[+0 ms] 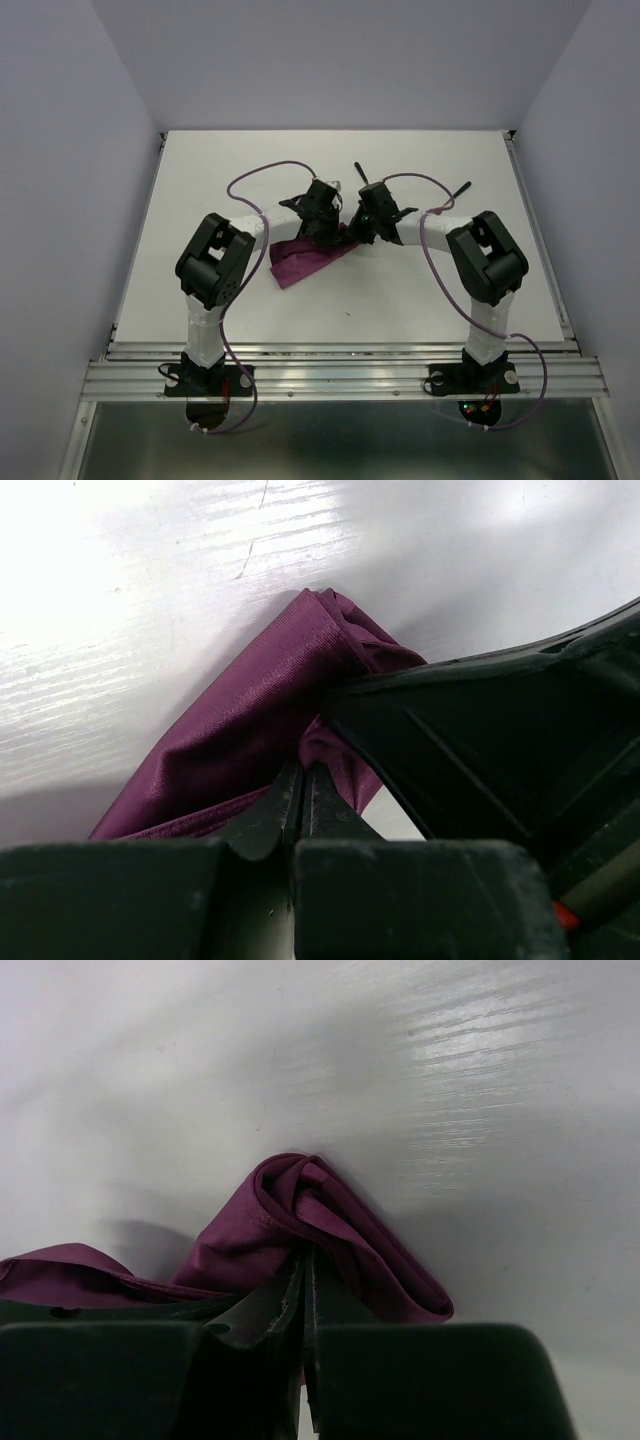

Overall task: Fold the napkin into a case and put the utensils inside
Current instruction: Fold the 2/3-rectangle-folded napkin at the center of the board.

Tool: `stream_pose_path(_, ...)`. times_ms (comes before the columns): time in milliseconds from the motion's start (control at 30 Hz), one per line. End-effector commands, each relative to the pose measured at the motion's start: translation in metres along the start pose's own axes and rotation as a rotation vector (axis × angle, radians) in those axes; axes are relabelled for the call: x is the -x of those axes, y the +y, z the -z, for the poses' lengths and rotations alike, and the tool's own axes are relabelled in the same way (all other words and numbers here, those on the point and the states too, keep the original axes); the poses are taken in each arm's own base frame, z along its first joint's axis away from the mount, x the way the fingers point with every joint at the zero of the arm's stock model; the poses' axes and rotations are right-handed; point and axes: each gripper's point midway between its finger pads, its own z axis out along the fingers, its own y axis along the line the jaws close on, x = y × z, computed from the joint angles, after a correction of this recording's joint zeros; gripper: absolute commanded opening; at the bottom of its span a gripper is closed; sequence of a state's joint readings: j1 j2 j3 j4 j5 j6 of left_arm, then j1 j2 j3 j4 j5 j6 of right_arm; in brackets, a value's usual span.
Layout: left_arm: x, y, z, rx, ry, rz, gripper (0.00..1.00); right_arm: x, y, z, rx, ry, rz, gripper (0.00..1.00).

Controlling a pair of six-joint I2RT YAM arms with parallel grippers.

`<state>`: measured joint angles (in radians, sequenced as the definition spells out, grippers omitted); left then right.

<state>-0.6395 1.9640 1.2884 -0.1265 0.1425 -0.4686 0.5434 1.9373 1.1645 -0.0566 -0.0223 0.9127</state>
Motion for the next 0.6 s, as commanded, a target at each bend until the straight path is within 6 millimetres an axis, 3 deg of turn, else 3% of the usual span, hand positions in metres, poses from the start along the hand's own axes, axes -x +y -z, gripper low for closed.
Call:
stream_pose_path(0,0.009,-0.002,0.025,0.006,-0.026,-0.019,0.00,-0.001,-0.010,0.005,-0.019,-0.010,0.008,0.04)
stream_pose_path(33,0.012,-0.003,0.027,0.008,-0.031,-0.018,0.00,-0.001,-0.012,0.004,-0.023,-0.009,0.010,0.04)
stream_pose_path(267,0.035,-0.003,0.060,0.058,-0.087,-0.048,0.28,-0.002,-0.020,0.004,-0.036,-0.007,0.012,0.04)
stream_pose_path(433,0.056,0.004,0.080,0.080,-0.130,-0.045,0.29,0.001,-0.024,0.003,-0.041,-0.011,0.013,0.04)
stream_pose_path(567,0.067,0.038,0.084,0.119,-0.138,0.035,0.29,-0.001,-0.024,0.002,-0.036,-0.007,0.014,0.04)
